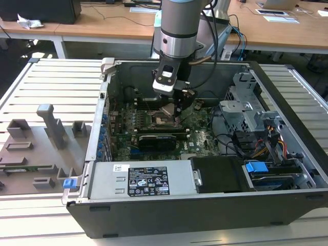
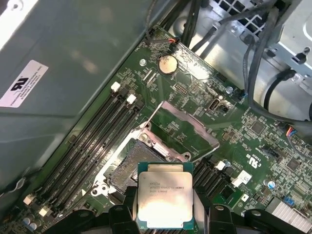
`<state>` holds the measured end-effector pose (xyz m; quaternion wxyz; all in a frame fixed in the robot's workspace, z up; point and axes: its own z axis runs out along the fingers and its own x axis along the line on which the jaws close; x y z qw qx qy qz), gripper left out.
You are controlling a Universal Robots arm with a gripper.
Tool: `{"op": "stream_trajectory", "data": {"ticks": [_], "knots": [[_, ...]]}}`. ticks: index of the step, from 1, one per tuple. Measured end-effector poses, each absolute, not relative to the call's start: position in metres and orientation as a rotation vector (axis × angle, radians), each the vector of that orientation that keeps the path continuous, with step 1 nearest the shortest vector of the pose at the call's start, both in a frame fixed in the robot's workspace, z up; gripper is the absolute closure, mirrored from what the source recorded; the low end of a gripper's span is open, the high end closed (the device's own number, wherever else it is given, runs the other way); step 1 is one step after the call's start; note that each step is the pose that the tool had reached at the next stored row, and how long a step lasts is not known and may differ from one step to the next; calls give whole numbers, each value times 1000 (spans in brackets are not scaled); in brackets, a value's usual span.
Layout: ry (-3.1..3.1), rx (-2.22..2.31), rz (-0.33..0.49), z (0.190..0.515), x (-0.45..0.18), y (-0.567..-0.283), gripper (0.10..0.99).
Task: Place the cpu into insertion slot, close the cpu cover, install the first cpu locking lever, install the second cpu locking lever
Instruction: 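Place the cpu into insertion slot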
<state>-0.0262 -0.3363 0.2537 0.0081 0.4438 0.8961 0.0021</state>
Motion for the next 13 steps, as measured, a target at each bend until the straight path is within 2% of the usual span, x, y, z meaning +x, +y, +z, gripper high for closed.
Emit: {"op": "stream_trajectory", "data": {"ticks": [13], "knots": [[2719,1534,-6,254,-26,-336,545]]}}
